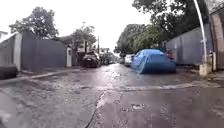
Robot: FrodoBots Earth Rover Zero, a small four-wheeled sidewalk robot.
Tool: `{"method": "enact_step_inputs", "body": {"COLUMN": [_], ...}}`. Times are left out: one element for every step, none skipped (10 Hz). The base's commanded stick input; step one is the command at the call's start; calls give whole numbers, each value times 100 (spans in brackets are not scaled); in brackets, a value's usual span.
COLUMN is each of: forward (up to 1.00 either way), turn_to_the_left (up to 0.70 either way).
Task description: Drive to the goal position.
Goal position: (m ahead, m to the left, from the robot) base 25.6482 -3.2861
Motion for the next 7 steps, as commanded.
{"method": "enact_step_inputs", "body": {"forward": [100, 100, 100, 100, 100, 100, 100], "turn_to_the_left": [27, 27, 27, 27, 27, 27, 23]}}
